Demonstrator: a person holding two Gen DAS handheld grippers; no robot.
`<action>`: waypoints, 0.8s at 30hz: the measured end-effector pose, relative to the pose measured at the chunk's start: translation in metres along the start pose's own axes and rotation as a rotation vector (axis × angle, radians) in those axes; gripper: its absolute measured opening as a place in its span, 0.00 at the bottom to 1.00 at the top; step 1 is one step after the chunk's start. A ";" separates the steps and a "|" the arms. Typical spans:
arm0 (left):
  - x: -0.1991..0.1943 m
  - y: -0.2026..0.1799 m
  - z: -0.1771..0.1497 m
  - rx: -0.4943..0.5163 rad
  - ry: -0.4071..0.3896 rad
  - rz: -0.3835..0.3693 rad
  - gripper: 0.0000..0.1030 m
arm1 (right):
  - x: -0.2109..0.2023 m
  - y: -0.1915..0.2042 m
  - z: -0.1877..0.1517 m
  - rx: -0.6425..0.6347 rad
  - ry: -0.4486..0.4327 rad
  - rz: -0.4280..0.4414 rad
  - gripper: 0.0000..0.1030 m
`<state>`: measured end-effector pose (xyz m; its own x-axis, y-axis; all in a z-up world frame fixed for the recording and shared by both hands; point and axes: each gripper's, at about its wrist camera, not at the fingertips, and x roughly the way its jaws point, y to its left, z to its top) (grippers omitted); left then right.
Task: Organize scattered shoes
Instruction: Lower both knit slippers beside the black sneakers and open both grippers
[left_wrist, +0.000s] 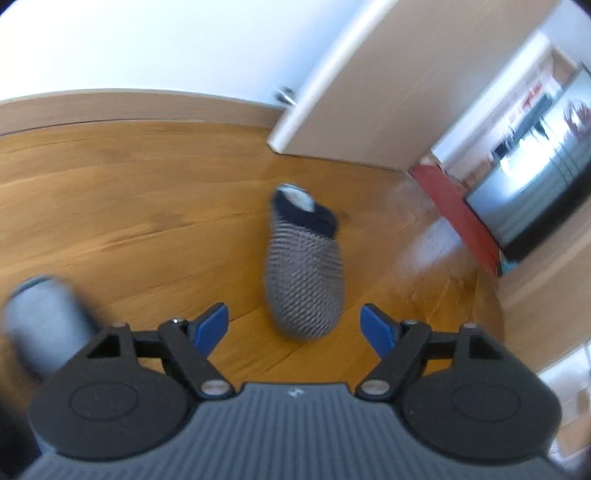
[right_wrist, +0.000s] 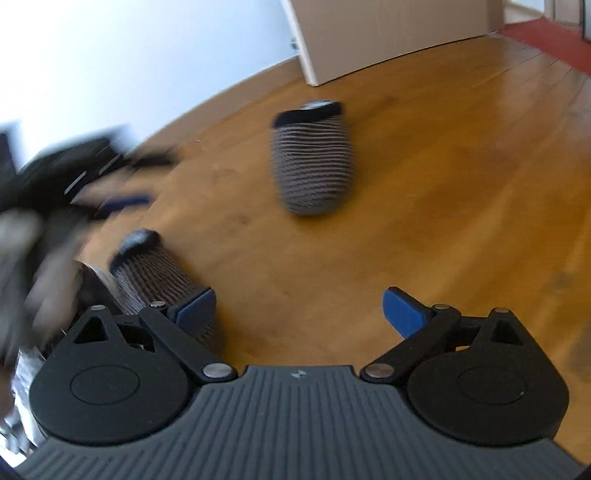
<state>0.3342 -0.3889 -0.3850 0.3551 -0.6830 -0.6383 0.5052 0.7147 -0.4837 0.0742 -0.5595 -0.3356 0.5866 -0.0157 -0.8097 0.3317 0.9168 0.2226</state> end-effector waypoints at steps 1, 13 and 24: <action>0.024 -0.008 0.005 0.025 0.025 0.004 0.76 | -0.004 -0.004 -0.003 -0.003 0.003 -0.002 0.96; 0.114 -0.005 -0.007 -0.013 0.090 0.122 0.21 | 0.000 -0.027 -0.001 -0.061 0.029 -0.011 0.96; -0.011 -0.003 -0.061 -0.092 0.011 0.057 0.67 | 0.069 -0.013 0.091 -0.035 -0.067 0.032 1.00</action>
<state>0.2810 -0.3742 -0.4133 0.3723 -0.6392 -0.6730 0.4095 0.7638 -0.4989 0.1780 -0.6086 -0.3446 0.6450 -0.0113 -0.7641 0.2865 0.9305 0.2281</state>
